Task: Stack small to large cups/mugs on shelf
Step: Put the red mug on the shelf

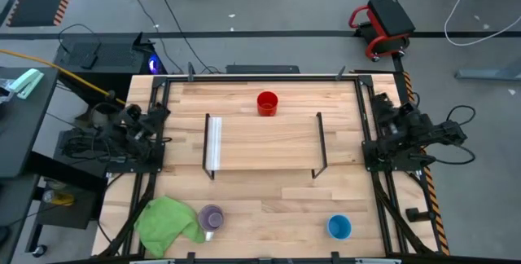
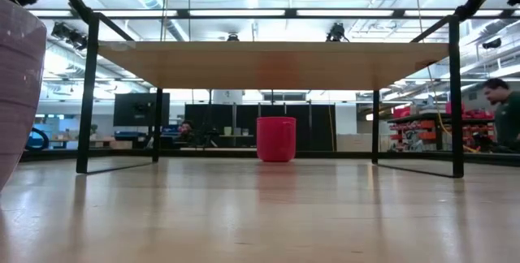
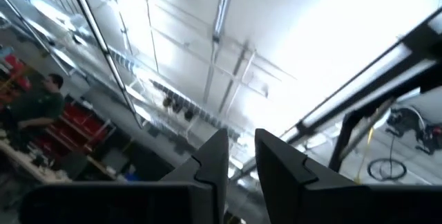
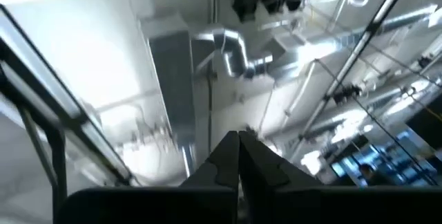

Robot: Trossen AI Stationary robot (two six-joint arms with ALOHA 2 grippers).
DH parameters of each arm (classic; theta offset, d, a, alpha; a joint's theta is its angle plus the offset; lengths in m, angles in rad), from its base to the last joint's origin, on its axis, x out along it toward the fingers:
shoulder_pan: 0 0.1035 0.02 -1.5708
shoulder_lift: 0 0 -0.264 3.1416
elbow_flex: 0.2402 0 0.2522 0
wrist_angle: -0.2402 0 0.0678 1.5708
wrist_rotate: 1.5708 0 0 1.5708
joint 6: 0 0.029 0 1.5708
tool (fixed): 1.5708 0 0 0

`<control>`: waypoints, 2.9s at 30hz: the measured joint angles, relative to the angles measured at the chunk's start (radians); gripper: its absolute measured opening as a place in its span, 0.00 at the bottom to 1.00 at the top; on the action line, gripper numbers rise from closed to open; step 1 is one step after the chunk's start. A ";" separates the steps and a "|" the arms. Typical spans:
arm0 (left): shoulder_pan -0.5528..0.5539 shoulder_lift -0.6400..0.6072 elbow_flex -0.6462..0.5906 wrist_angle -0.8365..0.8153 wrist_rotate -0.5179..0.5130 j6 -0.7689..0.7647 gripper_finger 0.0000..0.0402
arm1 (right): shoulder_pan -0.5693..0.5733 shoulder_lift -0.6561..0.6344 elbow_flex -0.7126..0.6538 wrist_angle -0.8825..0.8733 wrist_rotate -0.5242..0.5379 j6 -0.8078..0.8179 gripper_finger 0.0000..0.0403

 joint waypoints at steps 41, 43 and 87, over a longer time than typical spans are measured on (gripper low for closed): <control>0.000 0.006 0.381 -0.579 -0.069 0.235 0.18 | 0.000 0.013 0.398 -0.642 -0.030 0.202 0.04; 0.000 0.006 0.407 -0.655 -0.121 0.222 0.18 | 0.000 0.028 0.426 -0.682 -0.014 0.201 0.04; 0.000 0.045 0.451 -1.021 -0.351 0.067 0.20 | -0.854 1.631 2.281 -2.341 -0.507 0.366 0.19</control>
